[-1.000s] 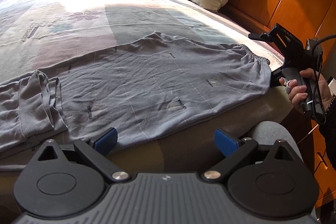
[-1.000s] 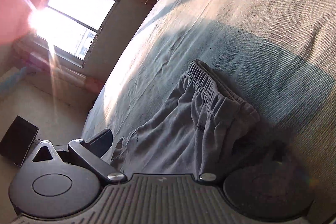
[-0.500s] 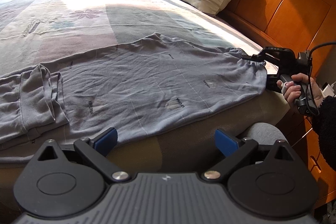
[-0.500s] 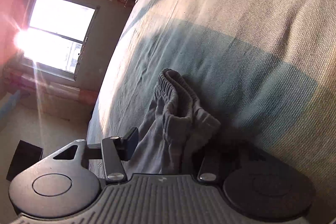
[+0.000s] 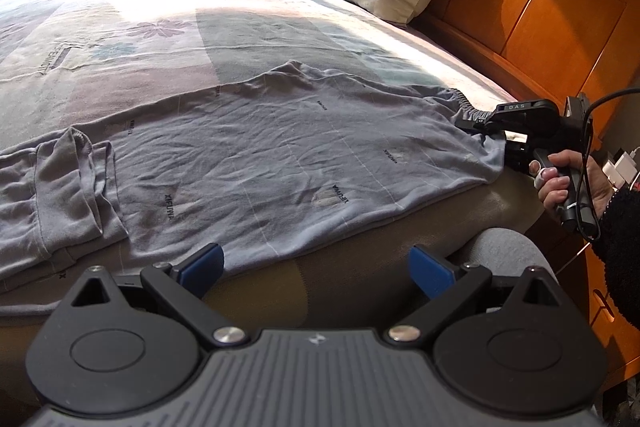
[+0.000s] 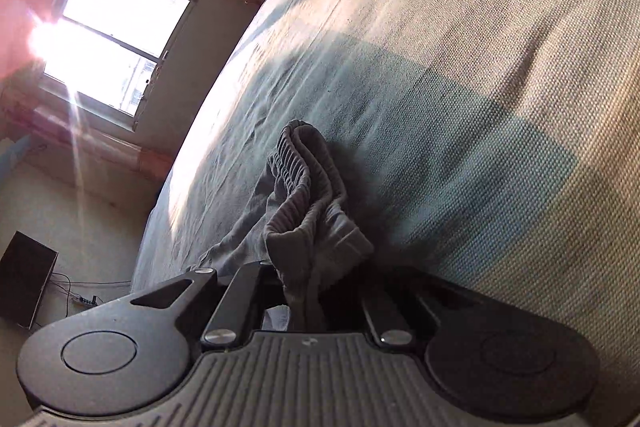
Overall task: Fold clothes
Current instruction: 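Close the right tool on the elastic waistband edge, then lift the held waistband and fold it over toward the cuffs with the right tool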
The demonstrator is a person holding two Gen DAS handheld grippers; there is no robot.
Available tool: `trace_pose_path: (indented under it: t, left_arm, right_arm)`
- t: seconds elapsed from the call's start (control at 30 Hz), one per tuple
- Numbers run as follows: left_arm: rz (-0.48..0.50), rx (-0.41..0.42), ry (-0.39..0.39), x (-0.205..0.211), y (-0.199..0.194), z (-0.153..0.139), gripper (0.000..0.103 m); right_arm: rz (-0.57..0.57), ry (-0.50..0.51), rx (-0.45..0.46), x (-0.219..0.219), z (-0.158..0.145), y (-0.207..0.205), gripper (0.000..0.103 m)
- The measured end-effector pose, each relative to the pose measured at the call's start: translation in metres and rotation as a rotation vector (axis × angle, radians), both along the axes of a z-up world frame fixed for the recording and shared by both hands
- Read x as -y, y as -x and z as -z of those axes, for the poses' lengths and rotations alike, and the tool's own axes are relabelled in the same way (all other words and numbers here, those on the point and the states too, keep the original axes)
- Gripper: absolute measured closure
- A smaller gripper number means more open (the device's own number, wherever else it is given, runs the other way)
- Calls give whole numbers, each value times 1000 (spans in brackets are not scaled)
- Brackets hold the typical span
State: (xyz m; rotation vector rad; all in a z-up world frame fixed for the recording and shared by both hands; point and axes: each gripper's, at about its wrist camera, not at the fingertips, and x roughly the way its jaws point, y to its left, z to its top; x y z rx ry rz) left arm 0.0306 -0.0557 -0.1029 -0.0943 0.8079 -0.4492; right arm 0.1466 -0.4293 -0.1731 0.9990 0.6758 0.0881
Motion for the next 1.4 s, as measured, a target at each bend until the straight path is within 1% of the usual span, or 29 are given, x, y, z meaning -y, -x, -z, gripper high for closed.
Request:
trace_pose_path:
  t: [0.17, 0.43, 0.6, 0.7, 0.9, 1.0, 1.23, 1.33, 1.4]
  left_arm:
    - [12, -4, -3, -1, 1, 0, 4]
    - [10, -7, 4, -6, 3, -2, 4]
    - [14, -11, 8, -6, 4, -1, 4]
    - [17, -18, 7, -5, 4, 1, 4]
    - [23, -25, -3, -2, 2, 4, 4]
    - [22, -29, -10, 0, 0, 5, 4]
    - [34, -33, -17, 6, -3, 6, 4]
    - [41, -34, -20, 8, -3, 6, 4]
    - [44, -33, -25, 9, -3, 6, 4]
  right_arm:
    - [4, 22, -18, 0, -1, -11, 99]
    - [33, 50, -2, -6, 1, -6, 100]
    - [47, 45, -7, -8, 3, -8, 100]
    - [50, 4, 8, -5, 9, -7, 100]
    - [55, -167, 27, 14, 24, -5, 99]
    - [50, -201, 42, 18, 28, -3, 99]
    - [40, -193, 22, 24, 32, -5, 99]
    - [36, -164, 29, 23, 32, -3, 100]
    - [35, -119, 27, 19, 29, -2, 100]
